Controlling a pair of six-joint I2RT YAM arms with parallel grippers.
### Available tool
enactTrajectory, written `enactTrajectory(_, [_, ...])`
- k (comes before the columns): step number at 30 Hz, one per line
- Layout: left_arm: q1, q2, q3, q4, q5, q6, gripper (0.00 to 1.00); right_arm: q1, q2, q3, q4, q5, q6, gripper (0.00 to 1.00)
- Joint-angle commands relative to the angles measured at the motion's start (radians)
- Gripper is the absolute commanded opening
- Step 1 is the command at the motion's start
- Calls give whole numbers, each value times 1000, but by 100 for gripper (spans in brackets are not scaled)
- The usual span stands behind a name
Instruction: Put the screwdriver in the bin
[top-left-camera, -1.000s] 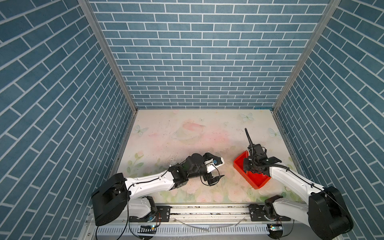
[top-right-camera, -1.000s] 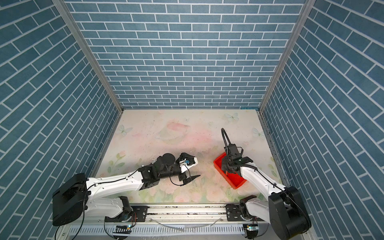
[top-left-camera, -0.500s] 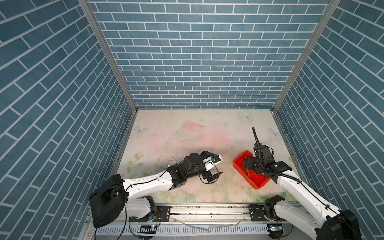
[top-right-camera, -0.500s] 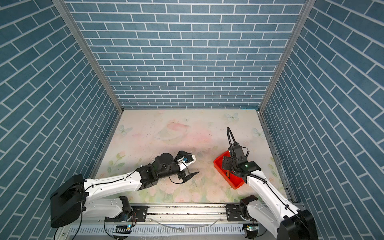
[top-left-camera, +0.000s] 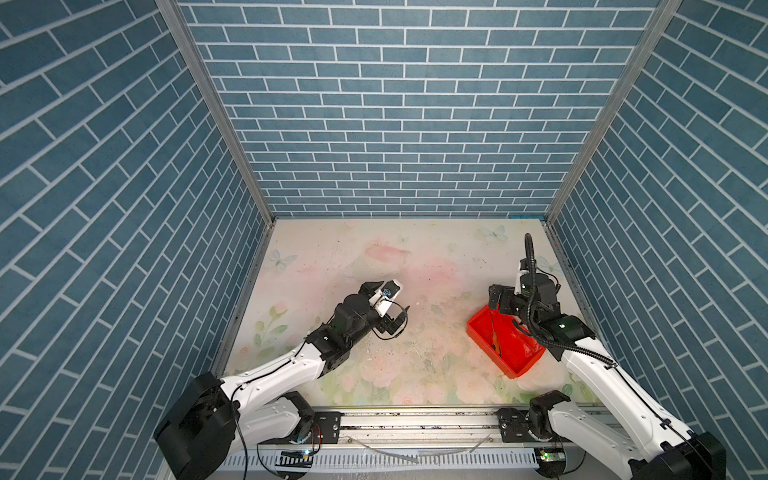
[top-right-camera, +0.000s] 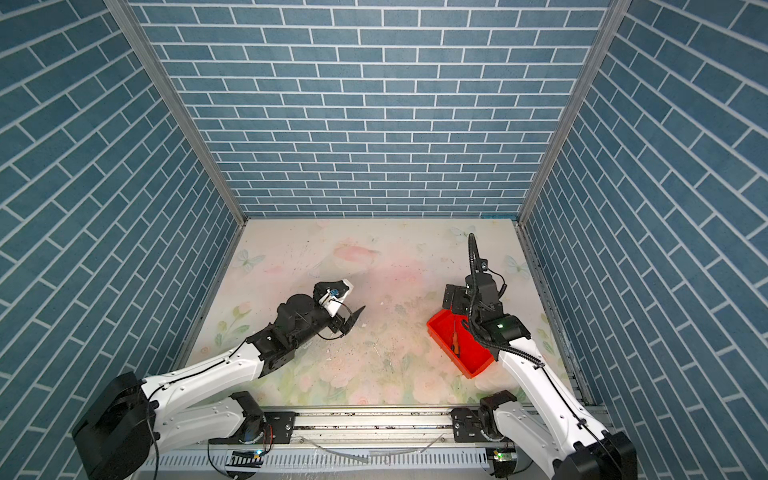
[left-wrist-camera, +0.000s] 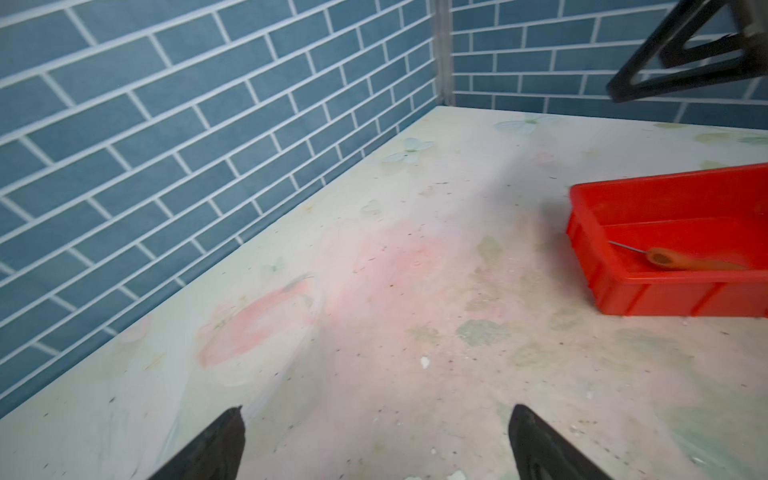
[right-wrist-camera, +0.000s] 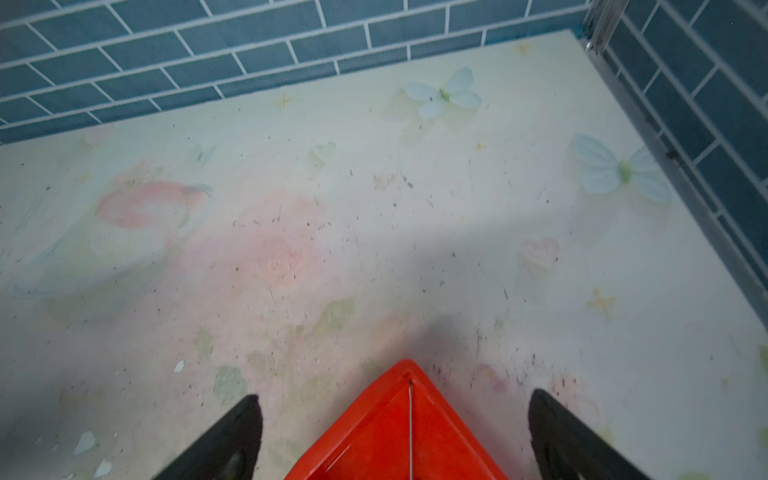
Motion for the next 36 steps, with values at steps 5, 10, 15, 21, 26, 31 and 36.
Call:
enactTrajectory(5, [170, -71, -97, 57, -149, -35, 100, -146, 22, -127, 371, 59, -197, 99])
enactTrajectory(10, [264, -110, -136, 57, -234, -39, 100, -194, 57, -221, 560, 189, -287, 98])
enactTrajectory(15, [337, -93, -169, 91, -328, -1, 100, -212, 171, -325, 830, 250, -322, 98])
enactTrajectory(21, [484, 18, -253, 281, -273, -65, 100, -240, 371, -364, 1056, 238, -318, 98])
enactTrajectory(26, [543, 126, -224, 376, -214, -66, 100, -277, 480, -367, 1171, 179, -311, 97])
enactTrajectory(31, [628, 299, -174, 507, -167, -136, 100, -328, 529, -302, 1090, 87, -277, 99])
enactTrajectory(36, [651, 425, -111, 498, -107, -143, 100, -350, 544, -291, 1077, 11, -269, 99])
